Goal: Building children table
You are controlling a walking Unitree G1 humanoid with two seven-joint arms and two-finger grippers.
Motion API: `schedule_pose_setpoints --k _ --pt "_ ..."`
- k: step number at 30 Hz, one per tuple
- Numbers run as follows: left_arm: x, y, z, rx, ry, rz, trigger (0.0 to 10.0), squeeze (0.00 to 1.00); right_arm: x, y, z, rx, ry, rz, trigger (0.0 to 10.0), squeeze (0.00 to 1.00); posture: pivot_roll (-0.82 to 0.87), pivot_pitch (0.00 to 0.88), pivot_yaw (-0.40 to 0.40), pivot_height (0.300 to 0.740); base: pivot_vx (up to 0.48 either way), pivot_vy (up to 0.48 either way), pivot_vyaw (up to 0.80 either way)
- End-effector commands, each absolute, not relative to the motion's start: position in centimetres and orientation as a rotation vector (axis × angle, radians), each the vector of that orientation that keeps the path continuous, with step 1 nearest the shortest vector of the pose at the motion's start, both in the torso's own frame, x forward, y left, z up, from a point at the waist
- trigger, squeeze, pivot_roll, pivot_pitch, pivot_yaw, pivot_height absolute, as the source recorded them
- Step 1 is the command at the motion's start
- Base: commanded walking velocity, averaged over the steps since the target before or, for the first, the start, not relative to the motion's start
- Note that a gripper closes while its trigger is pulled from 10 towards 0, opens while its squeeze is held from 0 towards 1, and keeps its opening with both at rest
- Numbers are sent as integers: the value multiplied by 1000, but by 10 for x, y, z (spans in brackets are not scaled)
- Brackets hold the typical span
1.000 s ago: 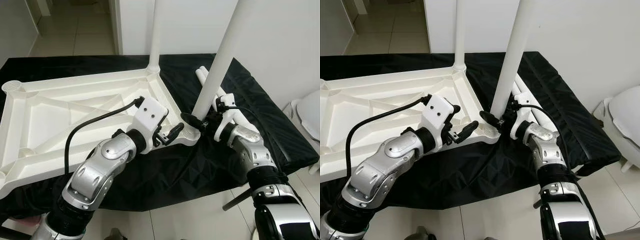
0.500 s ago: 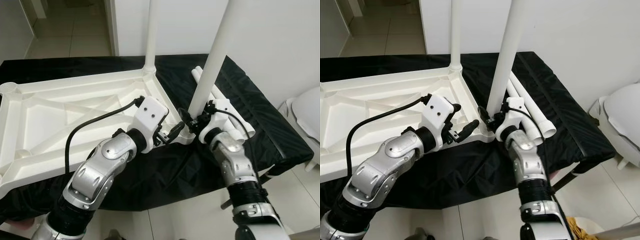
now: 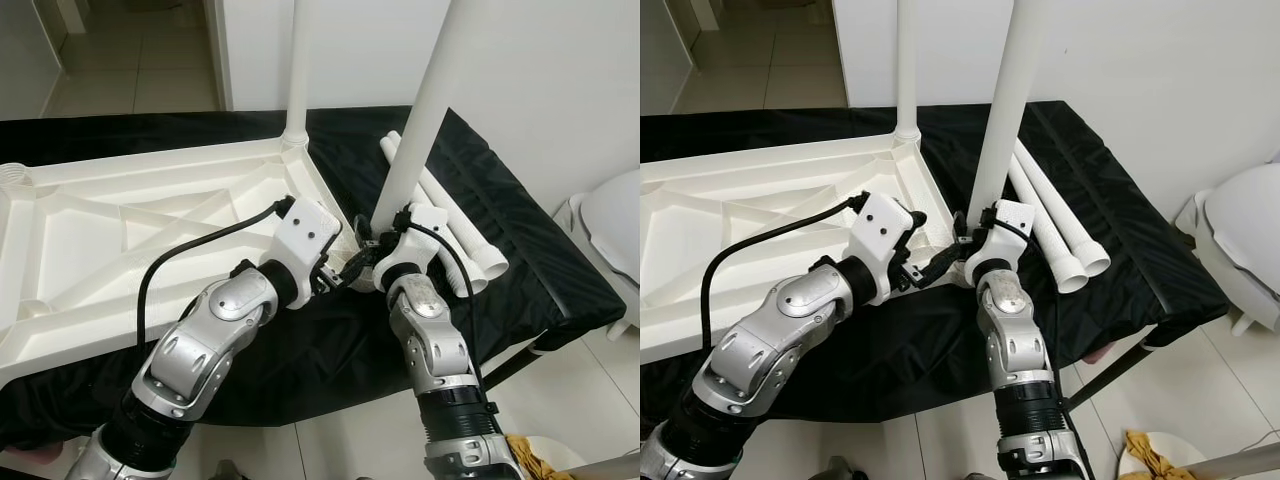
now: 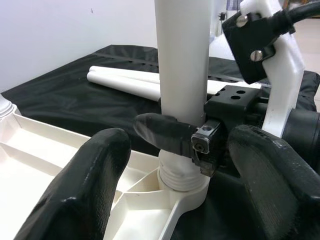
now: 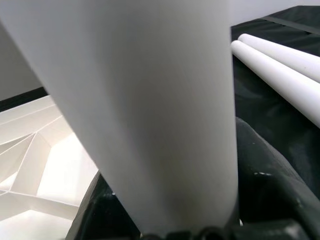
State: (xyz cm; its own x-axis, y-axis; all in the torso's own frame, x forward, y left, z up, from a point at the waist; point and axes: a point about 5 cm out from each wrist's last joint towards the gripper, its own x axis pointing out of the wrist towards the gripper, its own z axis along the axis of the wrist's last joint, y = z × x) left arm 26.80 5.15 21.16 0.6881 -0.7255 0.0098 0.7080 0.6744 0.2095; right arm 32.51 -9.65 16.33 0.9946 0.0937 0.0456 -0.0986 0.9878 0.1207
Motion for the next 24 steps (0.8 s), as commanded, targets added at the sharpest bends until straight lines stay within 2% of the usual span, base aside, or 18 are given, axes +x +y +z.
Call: schedule_pose_setpoints --k 1,11,16,18,19,24 --pt "266 48 210 216 -89 -882 10000 0 322 -100 147 169 43 75 10000 1000 -31 17 -32 740 0 0 0" --pt "263 47 210 193 -86 -926 10000 0 324 -102 155 178 9 182 10000 1000 -32 11 -31 740 0 0 0" --pt "259 48 200 171 -30 -965 10000 0 329 -116 163 51 -17 448 10000 1000 -28 20 -41 740 0 0 0" --pt "259 49 198 173 -22 -962 10000 0 331 -119 164 37 -21 478 10000 965 -28 21 -41 740 0 0 0" --pt "259 49 196 174 -15 -961 10000 0 332 -121 166 32 -22 503 10000 0 -27 24 -42 740 0 0 0" --pt "256 51 191 177 3 -971 10000 0 332 -127 169 -58 -37 669 10000 0 -24 33 -40 740 0 0 0"
